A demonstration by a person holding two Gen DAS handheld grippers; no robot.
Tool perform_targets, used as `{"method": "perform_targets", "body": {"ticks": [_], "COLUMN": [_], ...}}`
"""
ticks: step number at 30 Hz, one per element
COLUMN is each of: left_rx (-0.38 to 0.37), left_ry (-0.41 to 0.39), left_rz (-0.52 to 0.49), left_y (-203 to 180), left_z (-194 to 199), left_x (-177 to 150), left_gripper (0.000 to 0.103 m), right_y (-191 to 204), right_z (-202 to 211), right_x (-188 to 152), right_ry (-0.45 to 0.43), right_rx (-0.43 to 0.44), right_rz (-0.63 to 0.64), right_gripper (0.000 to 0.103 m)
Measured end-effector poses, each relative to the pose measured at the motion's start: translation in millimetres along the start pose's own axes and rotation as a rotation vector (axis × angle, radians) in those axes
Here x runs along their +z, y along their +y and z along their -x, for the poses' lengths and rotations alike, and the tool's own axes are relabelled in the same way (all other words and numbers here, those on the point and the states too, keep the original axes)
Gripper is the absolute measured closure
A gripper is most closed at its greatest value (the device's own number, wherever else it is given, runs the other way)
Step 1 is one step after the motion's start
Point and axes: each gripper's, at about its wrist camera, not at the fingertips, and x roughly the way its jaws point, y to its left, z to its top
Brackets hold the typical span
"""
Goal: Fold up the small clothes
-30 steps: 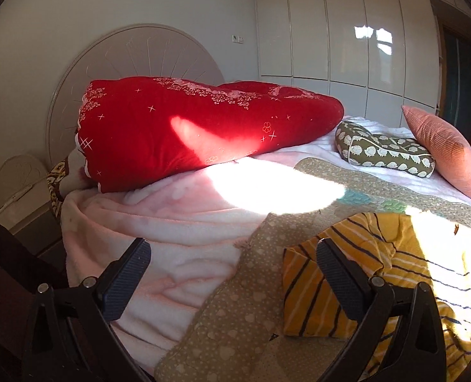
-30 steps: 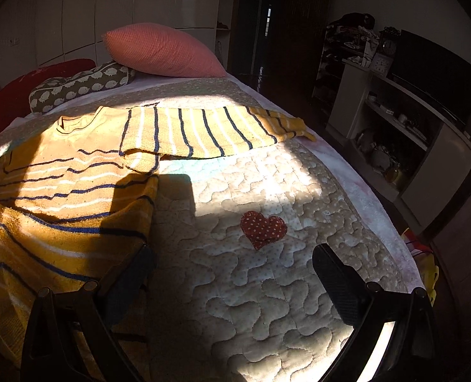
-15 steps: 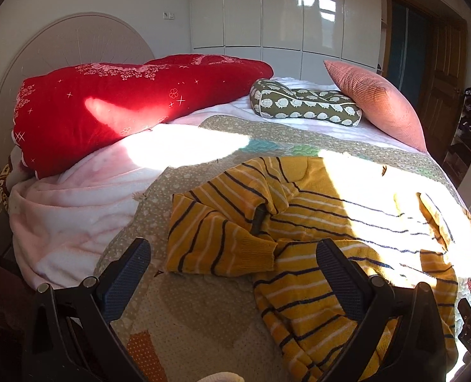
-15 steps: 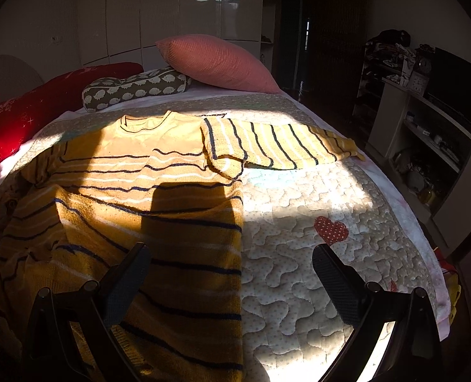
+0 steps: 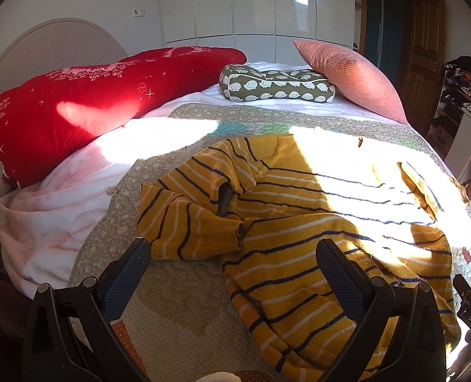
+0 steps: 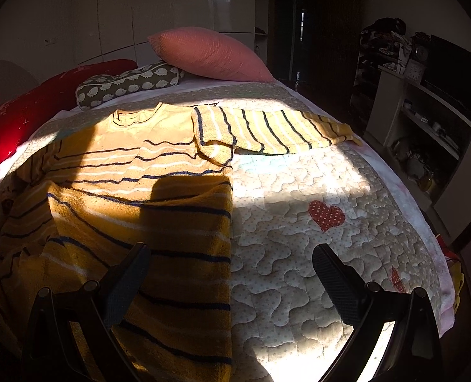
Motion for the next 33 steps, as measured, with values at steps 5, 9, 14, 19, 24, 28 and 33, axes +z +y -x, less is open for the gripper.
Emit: {"method": "perform_targets", "body": {"ticks": [5, 9, 14, 19, 24, 28, 33], "left_rx": [-0.025, -0.008, 0.046, 0.094, 0.080, 0.095, 0.098], "left_ry": [0.051, 0.085, 0.135, 0.155, 0.119, 0.096, 0.071], "left_rz": [0.062, 0.126, 0.189, 0.197, 0.235, 0.246, 0.279], "left_y": [17, 42, 78, 99, 116, 127, 135], "left_z": [-10, -19, -26, -23, -5, 5, 13], "left_x": [-2, -6, -15, -21, -19, -17, -13], "left_gripper": [0.000, 0.000, 0.000, 0.000, 0.000, 0.000, 0.000], "right_y": [9, 23, 63, 136, 207, 224, 240], "right_z": [3, 7, 13, 8, 1, 2, 46], "right_x": [3, 6, 2, -10, -36, -49, -73], "right_ry": [0.002, 0.014, 0.068, 0.184, 0.221, 0.264, 0.417], "right_rx": [0.021, 0.090, 0.319, 0.619, 0.646, 0.647, 1.026], "right_rz": [0.026, 0.041, 0.092, 0.191, 0.371, 0.426, 0.534], "right_gripper": [0.001, 0.001, 0.003, 0.015, 0.025, 0.091, 0.091]}}
